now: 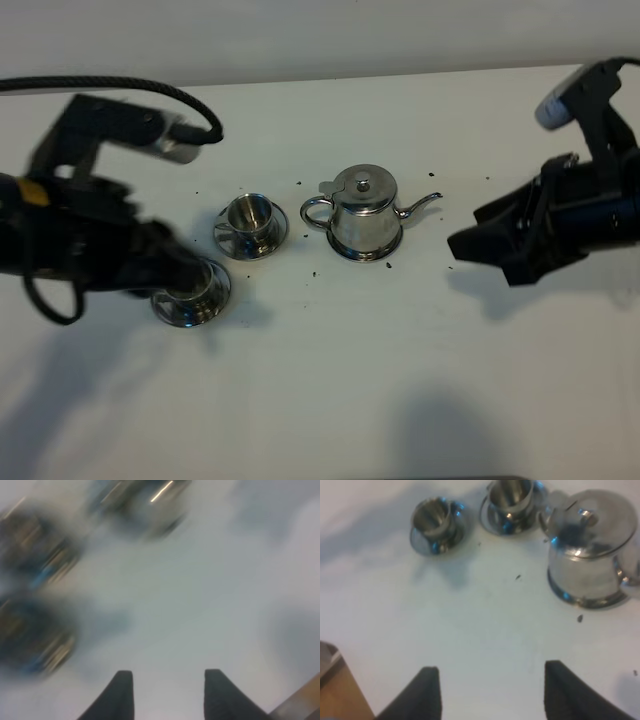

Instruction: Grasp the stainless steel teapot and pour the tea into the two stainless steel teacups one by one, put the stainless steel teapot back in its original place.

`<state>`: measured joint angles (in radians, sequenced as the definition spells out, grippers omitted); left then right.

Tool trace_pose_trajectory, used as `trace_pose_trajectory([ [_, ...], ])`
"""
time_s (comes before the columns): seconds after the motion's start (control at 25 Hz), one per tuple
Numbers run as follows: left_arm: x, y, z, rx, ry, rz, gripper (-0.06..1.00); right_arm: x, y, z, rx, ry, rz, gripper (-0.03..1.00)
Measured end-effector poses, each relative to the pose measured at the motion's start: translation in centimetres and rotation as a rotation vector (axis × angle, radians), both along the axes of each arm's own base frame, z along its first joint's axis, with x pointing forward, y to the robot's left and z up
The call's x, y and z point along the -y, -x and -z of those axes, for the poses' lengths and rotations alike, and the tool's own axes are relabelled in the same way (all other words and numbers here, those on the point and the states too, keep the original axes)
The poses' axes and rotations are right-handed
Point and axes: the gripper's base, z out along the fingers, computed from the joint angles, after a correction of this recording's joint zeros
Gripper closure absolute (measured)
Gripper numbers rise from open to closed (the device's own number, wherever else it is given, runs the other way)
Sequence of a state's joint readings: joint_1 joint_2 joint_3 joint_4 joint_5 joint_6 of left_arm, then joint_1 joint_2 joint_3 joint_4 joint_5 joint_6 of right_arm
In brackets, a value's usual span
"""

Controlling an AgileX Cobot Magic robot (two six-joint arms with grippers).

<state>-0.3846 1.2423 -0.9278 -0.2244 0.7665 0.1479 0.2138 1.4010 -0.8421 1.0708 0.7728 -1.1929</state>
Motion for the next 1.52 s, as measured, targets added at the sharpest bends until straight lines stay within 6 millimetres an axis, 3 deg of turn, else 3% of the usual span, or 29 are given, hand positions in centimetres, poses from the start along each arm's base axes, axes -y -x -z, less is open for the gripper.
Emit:
trace_pose_trajectory([
  [0.12,-1.9,0.7,0.1,-0.081,-0.183,-0.127,0.58,-0.2,-0.4,-0.9,0.004,-0.002,0.010,0.52],
  [0.24,-3.0,2.2,0.8,-0.136,-0.248,-0.185,0.58,-1.1,-0.3,-1.5,0.019,0.023,-0.022,0.52],
  [0.4,-4.2,5.1,1.9,-0.140,-0.245,-0.198,0.58,-2.7,0.2,-1.9,0.051,0.043,-0.071,0.52],
  [0.6,-5.8,9.3,1.7,-0.053,-0.181,-0.209,0.58,-4.0,0.7,-2.0,0.070,0.050,-0.109,0.52],
  [0.96,-8.3,15.7,1.4,0.205,-0.042,-0.190,0.58,-4.2,0.8,-2.0,0.071,0.052,-0.116,0.52],
  [1.24,-9.0,18.2,1.4,0.281,0.017,-0.161,0.58,-4.2,1.0,-2.0,0.064,0.051,-0.126,0.52],
  [1.52,-9.2,19.0,1.8,0.301,0.007,-0.118,0.58,-4.2,1.0,-2.0,0.063,0.050,-0.125,0.52],
])
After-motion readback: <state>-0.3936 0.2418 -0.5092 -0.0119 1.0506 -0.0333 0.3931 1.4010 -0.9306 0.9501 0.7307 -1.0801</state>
